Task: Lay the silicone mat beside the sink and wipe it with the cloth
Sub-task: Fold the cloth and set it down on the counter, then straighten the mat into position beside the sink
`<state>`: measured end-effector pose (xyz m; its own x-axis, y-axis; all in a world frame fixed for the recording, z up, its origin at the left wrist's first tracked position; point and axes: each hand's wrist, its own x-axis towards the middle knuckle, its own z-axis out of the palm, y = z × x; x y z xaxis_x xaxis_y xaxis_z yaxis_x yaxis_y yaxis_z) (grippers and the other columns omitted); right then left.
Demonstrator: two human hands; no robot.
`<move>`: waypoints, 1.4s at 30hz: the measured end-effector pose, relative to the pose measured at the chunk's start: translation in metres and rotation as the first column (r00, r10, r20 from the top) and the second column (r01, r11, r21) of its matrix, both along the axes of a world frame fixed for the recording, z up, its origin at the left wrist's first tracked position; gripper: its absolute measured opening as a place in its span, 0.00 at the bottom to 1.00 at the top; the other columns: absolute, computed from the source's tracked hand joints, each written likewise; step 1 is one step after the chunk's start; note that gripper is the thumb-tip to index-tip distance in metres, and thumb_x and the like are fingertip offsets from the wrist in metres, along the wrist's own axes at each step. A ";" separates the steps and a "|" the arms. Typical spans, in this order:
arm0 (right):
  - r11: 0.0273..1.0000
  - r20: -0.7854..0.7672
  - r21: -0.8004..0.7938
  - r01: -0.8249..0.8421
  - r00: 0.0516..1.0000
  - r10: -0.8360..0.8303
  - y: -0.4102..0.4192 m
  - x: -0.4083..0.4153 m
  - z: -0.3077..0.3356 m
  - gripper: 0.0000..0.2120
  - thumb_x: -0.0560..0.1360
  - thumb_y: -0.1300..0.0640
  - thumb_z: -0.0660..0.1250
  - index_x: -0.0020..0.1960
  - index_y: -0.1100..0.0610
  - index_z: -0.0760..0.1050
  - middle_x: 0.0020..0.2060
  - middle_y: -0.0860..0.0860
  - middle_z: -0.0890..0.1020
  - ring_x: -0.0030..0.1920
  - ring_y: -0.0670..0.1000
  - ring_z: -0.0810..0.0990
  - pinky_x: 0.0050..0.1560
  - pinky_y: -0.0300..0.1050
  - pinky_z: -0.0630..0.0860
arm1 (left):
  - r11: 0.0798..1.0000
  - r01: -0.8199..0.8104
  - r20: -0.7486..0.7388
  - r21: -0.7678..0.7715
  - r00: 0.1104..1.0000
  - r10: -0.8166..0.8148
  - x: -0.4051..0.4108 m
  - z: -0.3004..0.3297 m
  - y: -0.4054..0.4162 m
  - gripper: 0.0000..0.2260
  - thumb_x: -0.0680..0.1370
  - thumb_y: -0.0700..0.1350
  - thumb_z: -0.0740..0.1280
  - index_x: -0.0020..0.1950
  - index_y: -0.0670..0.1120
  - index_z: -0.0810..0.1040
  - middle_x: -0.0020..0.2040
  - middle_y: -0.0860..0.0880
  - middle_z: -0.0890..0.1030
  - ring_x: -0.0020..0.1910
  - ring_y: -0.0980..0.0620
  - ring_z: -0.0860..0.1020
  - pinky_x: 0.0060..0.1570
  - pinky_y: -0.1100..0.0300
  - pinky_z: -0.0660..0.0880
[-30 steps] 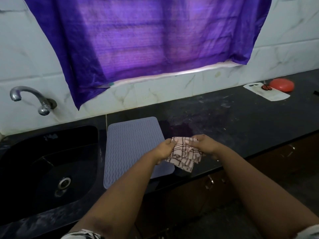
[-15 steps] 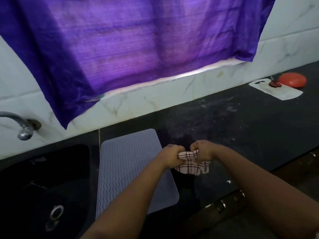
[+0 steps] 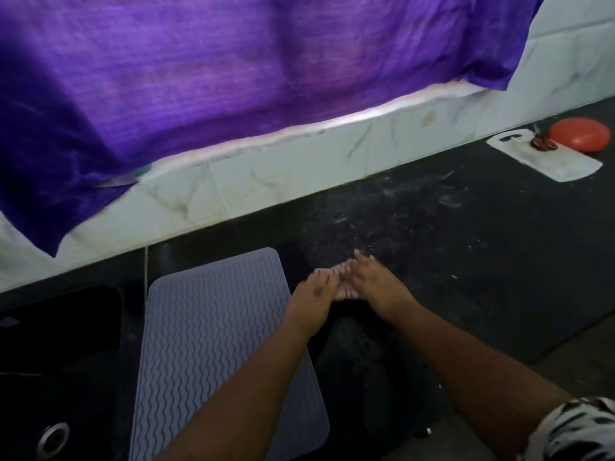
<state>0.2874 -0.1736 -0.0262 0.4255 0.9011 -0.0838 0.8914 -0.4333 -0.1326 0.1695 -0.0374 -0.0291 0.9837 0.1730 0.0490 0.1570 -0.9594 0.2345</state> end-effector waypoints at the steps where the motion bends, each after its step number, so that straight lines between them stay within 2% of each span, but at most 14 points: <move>1: 0.998 0.014 -0.057 -0.005 1.000 0.005 -0.005 -0.004 -0.012 0.26 0.81 0.58 0.54 0.78 0.56 0.54 0.78 0.56 0.55 0.78 0.57 0.51 0.78 0.50 0.47 | 0.998 0.016 -0.011 -0.067 1.000 -0.017 -0.008 -0.006 -0.002 0.20 0.77 0.43 0.62 0.69 0.44 0.69 0.69 0.46 0.68 0.64 0.46 0.69 0.60 0.52 0.71; 5: 0.995 -0.032 -0.094 0.030 0.999 -0.033 -0.015 -0.002 -0.024 0.31 0.80 0.60 0.54 0.79 0.51 0.46 0.79 0.51 0.47 0.79 0.51 0.45 0.77 0.46 0.46 | 0.991 0.049 0.043 -0.126 0.998 -0.043 -0.019 -0.008 0.003 0.15 0.75 0.52 0.62 0.59 0.49 0.75 0.60 0.51 0.75 0.57 0.50 0.72 0.55 0.54 0.71; 7: 0.990 -0.106 -0.142 0.018 0.994 -0.033 -0.013 -0.001 -0.012 0.33 0.78 0.66 0.56 0.79 0.52 0.48 0.79 0.50 0.47 0.79 0.51 0.44 0.77 0.47 0.46 | 0.987 0.059 0.067 -0.149 0.997 -0.050 -0.016 -0.001 0.004 0.12 0.77 0.51 0.61 0.57 0.48 0.76 0.57 0.51 0.76 0.56 0.50 0.73 0.54 0.53 0.70; 9: 0.993 -0.269 -0.036 0.115 0.956 -0.120 -0.009 0.000 0.002 0.33 0.76 0.71 0.55 0.78 0.56 0.53 0.79 0.53 0.50 0.79 0.51 0.46 0.77 0.46 0.45 | 0.989 0.021 0.111 -0.144 0.994 -0.005 -0.011 0.001 0.005 0.14 0.78 0.52 0.61 0.61 0.47 0.74 0.59 0.50 0.75 0.58 0.49 0.72 0.57 0.51 0.72; 11: 0.959 -0.349 0.125 0.254 0.916 -0.197 -0.004 -0.002 0.011 0.30 0.77 0.70 0.54 0.77 0.60 0.53 0.78 0.56 0.52 0.79 0.51 0.48 0.78 0.45 0.43 | 0.990 -0.027 -0.018 -0.140 1.000 0.024 -0.006 -0.003 0.007 0.27 0.78 0.57 0.62 0.74 0.47 0.64 0.74 0.47 0.65 0.72 0.48 0.63 0.70 0.47 0.64; 13: 0.952 -0.296 0.145 0.270 0.930 -0.219 0.000 -0.010 0.008 0.29 0.80 0.62 0.53 0.78 0.61 0.46 0.79 0.56 0.46 0.79 0.52 0.43 0.78 0.47 0.40 | 0.995 -0.030 -0.240 -0.099 0.971 0.005 -0.003 -0.012 0.009 0.37 0.78 0.63 0.59 0.80 0.48 0.47 0.80 0.49 0.46 0.79 0.48 0.46 0.76 0.45 0.47; 16: 0.965 -0.193 -0.080 0.250 0.946 -0.261 -0.003 -0.028 -0.013 0.31 0.82 0.46 0.45 0.77 0.57 0.35 0.77 0.52 0.35 0.78 0.51 0.35 0.76 0.56 0.37 | 1.000 -0.019 -0.362 -0.024 0.932 0.009 -0.004 -0.025 0.010 0.41 0.77 0.68 0.54 0.79 0.48 0.38 0.79 0.50 0.37 0.78 0.50 0.37 0.72 0.42 0.35; 20: 0.940 -0.104 -0.249 0.233 0.959 -0.265 -0.002 -0.026 -0.018 0.32 0.81 0.44 0.42 0.76 0.54 0.30 0.77 0.50 0.33 0.77 0.49 0.33 0.74 0.62 0.34 | 0.999 -0.022 -0.397 -0.049 0.918 0.001 -0.003 -0.020 0.012 0.43 0.75 0.70 0.52 0.78 0.49 0.36 0.79 0.51 0.35 0.77 0.51 0.36 0.68 0.41 0.28; 23: 0.937 -0.090 -0.250 0.244 0.958 -0.274 0.001 -0.028 -0.004 0.33 0.81 0.44 0.45 0.77 0.55 0.33 0.78 0.51 0.36 0.78 0.50 0.36 0.74 0.62 0.34 | 0.986 -0.041 -0.328 -0.160 0.945 -0.013 -0.013 -0.005 0.018 0.44 0.74 0.70 0.57 0.79 0.50 0.43 0.80 0.50 0.44 0.79 0.50 0.45 0.73 0.40 0.35; 27: 0.972 -0.071 0.023 0.233 0.970 -0.231 -0.002 -0.051 0.016 0.30 0.79 0.49 0.54 0.78 0.54 0.48 0.78 0.53 0.53 0.78 0.53 0.51 0.77 0.56 0.48 | 0.977 -0.102 -0.098 -0.189 0.992 0.085 -0.044 0.012 0.024 0.35 0.77 0.63 0.61 0.78 0.49 0.54 0.75 0.47 0.64 0.73 0.46 0.63 0.75 0.43 0.54; 30: 0.957 -0.020 0.192 0.216 0.976 -0.216 -0.002 -0.077 0.027 0.27 0.76 0.53 0.59 0.74 0.53 0.62 0.70 0.53 0.68 0.71 0.54 0.65 0.73 0.54 0.62 | 0.958 -0.182 -0.050 -0.222 0.983 0.175 -0.081 0.017 0.022 0.33 0.77 0.58 0.64 0.77 0.49 0.56 0.73 0.47 0.65 0.71 0.46 0.65 0.72 0.48 0.61; 34: 0.951 -0.012 0.275 0.144 0.989 -0.146 0.005 -0.124 0.032 0.25 0.73 0.55 0.62 0.70 0.53 0.67 0.62 0.53 0.74 0.64 0.54 0.71 0.65 0.50 0.68 | 0.950 -0.216 -0.025 -0.228 0.976 0.216 -0.137 0.021 0.016 0.30 0.77 0.55 0.65 0.76 0.47 0.59 0.72 0.46 0.65 0.71 0.46 0.65 0.70 0.53 0.62; 39: 0.976 -0.103 0.216 -0.014 0.994 0.037 0.013 -0.193 0.026 0.24 0.73 0.51 0.65 0.68 0.54 0.69 0.61 0.52 0.73 0.64 0.53 0.70 0.64 0.49 0.69 | 0.935 -0.299 -0.102 -0.190 0.953 0.284 -0.219 0.022 0.006 0.33 0.77 0.56 0.66 0.76 0.45 0.58 0.75 0.45 0.62 0.73 0.47 0.61 0.70 0.56 0.58; 42: 0.988 -0.192 0.111 -0.110 0.973 0.130 0.016 -0.232 0.014 0.28 0.72 0.45 0.69 0.68 0.55 0.69 0.63 0.53 0.72 0.64 0.53 0.70 0.65 0.47 0.69 | 0.928 -0.331 -0.193 -0.172 0.935 0.298 -0.266 0.021 0.005 0.37 0.68 0.60 0.75 0.70 0.45 0.66 0.68 0.45 0.66 0.68 0.48 0.66 0.66 0.57 0.63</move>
<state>0.0551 -0.1575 -0.0120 0.2975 0.9526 -0.0636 0.8877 -0.3005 -0.3490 -0.0969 -0.0326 -0.0078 0.8689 0.4642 -0.1719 0.4940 -0.7910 0.3610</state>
